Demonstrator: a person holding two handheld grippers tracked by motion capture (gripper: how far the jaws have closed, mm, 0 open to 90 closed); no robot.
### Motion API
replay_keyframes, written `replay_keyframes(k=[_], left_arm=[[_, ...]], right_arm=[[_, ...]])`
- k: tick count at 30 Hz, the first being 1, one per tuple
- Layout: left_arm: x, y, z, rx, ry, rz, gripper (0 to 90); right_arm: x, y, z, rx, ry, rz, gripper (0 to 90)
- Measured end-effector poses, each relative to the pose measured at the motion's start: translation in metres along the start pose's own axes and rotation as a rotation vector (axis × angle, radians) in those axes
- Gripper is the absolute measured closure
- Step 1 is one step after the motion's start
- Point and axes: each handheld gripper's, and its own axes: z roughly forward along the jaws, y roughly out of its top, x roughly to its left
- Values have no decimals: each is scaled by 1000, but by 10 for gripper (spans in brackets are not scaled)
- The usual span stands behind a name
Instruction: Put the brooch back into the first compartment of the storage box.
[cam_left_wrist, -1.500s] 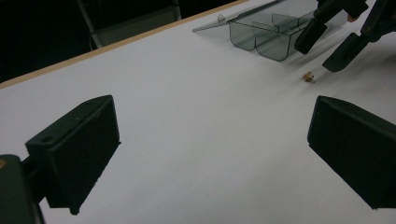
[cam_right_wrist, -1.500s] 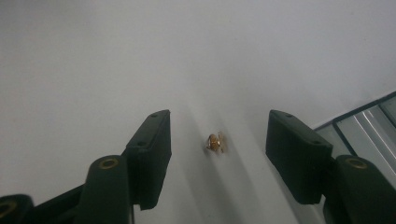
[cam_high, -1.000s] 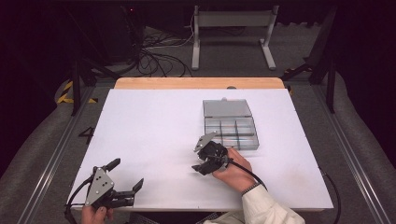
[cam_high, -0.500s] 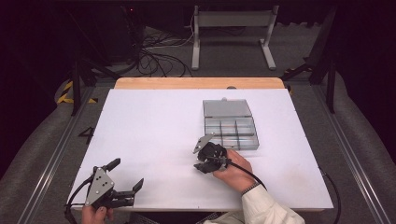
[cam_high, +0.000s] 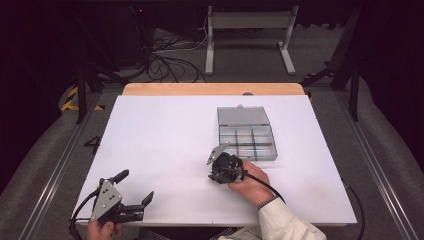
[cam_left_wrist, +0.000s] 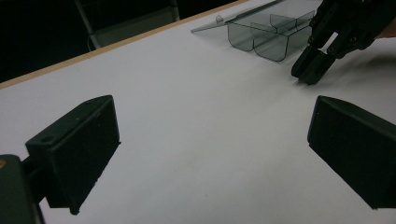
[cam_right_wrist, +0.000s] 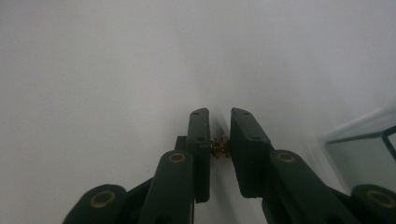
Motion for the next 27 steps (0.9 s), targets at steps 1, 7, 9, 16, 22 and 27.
replay_keyframes(k=[1,7,9,16,22,27], left_arm=[[0,0,0,0,0,0,29],[0,0,0,0,0,0,29],[0,0,0,0,0,0,29],[0,0,0,0,0,0,29],[0,0,0,-1,0,-1,28],[-1,0,0,-2,-2,-6,29]], right_arm=[[0,0,0,0,-1,-4,794],[1,0,-1,-1,-18,-6,802],[1,0,-2,-5,-23,-7,804],[3,1,-11,-42,-38,-8,806],[6,4,-23,-89,-61,-18,806],[7,4,-29,-105,-71,-16,806]])
